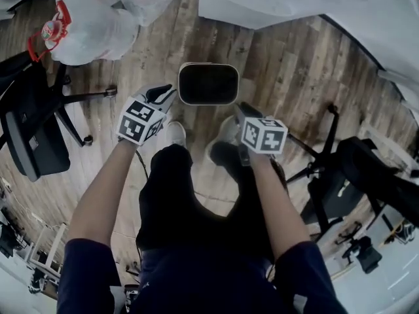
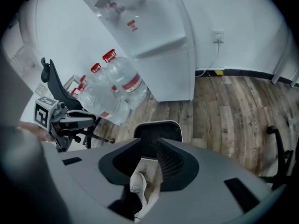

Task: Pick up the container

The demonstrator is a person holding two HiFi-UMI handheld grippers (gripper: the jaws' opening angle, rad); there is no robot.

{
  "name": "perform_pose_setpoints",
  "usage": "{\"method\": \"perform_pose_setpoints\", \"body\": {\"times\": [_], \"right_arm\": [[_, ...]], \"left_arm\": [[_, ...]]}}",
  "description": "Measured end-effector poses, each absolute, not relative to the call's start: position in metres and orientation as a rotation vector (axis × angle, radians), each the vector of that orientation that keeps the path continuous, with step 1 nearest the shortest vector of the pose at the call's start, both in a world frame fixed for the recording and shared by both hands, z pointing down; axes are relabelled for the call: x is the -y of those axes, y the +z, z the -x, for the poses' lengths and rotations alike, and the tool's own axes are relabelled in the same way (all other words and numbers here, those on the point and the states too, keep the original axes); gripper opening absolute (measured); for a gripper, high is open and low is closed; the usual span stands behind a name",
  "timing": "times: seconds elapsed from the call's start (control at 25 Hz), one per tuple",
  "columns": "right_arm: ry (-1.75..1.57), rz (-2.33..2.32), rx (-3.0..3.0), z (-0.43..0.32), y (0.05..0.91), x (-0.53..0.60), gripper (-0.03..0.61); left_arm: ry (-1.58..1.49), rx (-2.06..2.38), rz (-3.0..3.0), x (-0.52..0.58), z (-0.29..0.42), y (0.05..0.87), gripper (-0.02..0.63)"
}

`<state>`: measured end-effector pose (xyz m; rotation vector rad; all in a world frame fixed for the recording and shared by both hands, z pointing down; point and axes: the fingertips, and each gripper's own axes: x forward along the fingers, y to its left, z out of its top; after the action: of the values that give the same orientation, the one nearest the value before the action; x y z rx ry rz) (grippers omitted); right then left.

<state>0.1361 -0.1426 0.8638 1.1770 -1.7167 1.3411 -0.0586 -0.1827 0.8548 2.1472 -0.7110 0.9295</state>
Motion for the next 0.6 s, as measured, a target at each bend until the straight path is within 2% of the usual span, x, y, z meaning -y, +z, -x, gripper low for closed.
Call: {"method": "perform_pose_setpoints", "body": {"times": [0.16, 0.44, 0.6], "right_arm": [[1.378, -1.216, 1.609, -0.152, 0.944, 0.143, 0.17], [1.392, -1.204, 1.491, -0.176, 1.052, 0.131, 0.207], [1.437, -1.18, 1.495, -0.174, 1.09, 0.127, 0.212]], "left_arm": [[1.005, 0.69, -2.113, 0.193, 0.049, 0.935, 0.131], [1.189, 0.655, -2.056, 0.214, 0.04, 1.045, 0.196], [1.253, 0.591, -2.042, 0.217, 0.035, 1.086, 0.199]]}}
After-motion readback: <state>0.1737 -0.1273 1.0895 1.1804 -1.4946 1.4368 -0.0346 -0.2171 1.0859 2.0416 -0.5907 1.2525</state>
